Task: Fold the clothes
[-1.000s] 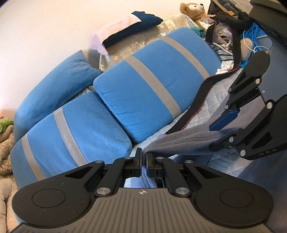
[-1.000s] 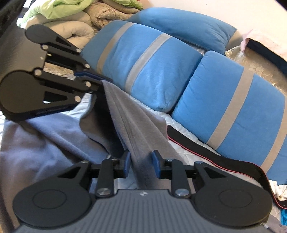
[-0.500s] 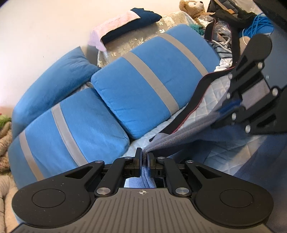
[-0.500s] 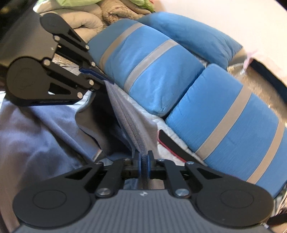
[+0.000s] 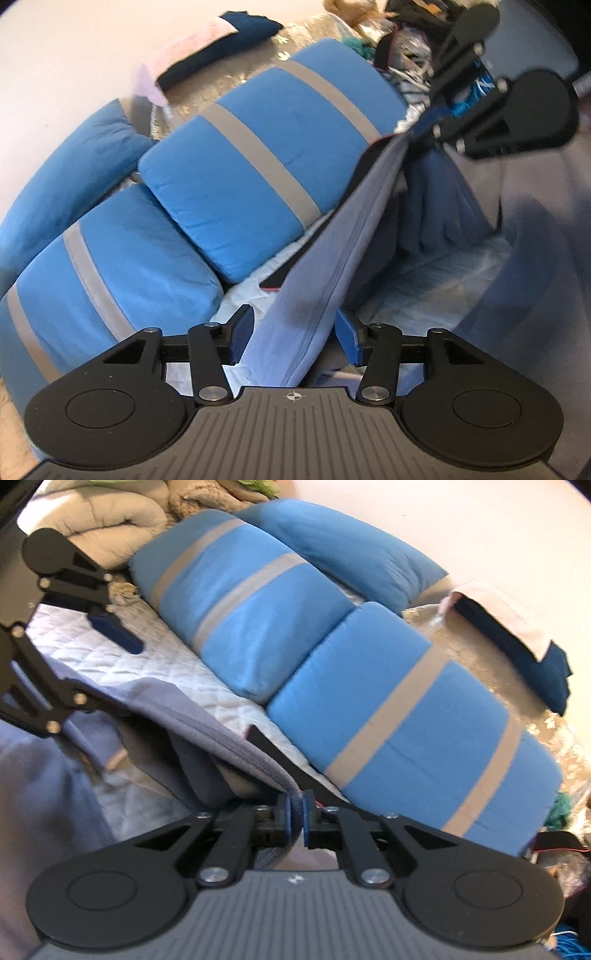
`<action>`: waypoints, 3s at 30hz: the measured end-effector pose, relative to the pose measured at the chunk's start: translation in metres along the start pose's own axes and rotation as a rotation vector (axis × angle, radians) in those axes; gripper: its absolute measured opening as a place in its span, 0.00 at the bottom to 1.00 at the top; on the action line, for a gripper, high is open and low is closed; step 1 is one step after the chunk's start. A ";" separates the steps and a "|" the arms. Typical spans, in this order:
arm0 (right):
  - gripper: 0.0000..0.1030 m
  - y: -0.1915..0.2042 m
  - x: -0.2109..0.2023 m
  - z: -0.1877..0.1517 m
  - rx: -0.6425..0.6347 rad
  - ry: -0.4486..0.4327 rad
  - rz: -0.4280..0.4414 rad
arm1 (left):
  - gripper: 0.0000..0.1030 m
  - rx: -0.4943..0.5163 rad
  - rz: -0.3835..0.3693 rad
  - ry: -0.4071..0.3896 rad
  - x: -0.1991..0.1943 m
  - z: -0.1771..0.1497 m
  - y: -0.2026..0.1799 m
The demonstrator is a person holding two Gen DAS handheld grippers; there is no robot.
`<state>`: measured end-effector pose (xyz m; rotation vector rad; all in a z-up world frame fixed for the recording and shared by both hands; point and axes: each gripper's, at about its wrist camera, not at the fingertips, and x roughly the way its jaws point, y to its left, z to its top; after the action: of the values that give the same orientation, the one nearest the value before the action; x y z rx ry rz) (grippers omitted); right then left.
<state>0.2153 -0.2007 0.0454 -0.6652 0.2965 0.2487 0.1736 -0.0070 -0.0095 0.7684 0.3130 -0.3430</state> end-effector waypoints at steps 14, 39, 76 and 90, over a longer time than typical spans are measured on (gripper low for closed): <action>0.07 -0.019 -0.010 -0.020 -0.012 0.024 -0.072 | 0.46 -0.061 -0.073 0.039 0.005 -0.011 0.009; 0.08 -0.019 -0.003 -0.028 -0.079 0.066 -0.128 | 0.30 -0.133 -0.176 0.115 0.038 -0.013 0.029; 0.66 0.035 -0.023 0.026 0.010 -0.173 0.133 | 0.03 -0.004 0.424 -0.181 -0.043 -0.003 0.043; 0.53 0.042 -0.009 0.076 0.181 -0.219 0.251 | 0.03 -0.036 0.436 -0.180 -0.063 -0.016 0.055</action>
<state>0.2076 -0.1218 0.0817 -0.4162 0.1886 0.5248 0.1368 0.0529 0.0388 0.7426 -0.0221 0.0062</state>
